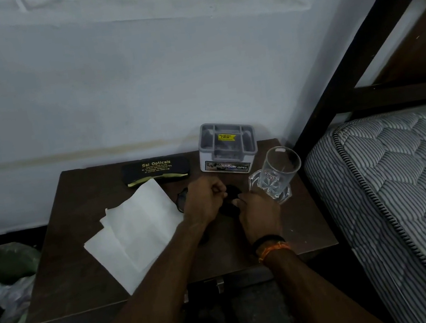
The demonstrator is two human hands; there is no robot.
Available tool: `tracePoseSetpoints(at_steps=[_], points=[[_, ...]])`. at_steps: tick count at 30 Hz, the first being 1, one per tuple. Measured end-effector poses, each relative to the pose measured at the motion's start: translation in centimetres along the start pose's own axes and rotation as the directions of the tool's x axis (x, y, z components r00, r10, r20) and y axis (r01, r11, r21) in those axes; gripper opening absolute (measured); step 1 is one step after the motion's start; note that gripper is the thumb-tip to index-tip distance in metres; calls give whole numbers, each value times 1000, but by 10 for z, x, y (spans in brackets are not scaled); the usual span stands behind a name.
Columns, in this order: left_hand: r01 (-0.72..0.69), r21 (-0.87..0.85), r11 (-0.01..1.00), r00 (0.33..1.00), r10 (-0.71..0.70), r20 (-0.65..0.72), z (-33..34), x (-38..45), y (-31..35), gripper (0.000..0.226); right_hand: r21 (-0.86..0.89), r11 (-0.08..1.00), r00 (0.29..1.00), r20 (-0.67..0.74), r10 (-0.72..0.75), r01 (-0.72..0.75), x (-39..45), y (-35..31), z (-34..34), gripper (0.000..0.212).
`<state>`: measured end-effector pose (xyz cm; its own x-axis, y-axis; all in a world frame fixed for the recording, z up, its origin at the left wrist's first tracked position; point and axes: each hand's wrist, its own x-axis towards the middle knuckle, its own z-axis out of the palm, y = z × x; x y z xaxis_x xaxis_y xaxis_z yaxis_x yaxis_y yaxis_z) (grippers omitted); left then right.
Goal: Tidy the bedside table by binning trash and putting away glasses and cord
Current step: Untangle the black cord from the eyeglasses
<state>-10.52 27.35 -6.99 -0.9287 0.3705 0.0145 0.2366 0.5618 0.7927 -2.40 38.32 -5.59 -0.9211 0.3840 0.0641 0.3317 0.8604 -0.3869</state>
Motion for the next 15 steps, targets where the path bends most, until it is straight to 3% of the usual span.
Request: tracePoseSetpoints(at_steps=[6, 15], points=[[-18, -5, 1000, 998, 18, 59, -7, 0, -2, 22, 34, 999, 1000, -13, 23, -22, 1, -5, -7, 20], [-57, -47, 997, 993, 61, 97, -16, -5, 3, 13, 77, 996, 996, -71, 48, -43, 0, -6, -12, 29]])
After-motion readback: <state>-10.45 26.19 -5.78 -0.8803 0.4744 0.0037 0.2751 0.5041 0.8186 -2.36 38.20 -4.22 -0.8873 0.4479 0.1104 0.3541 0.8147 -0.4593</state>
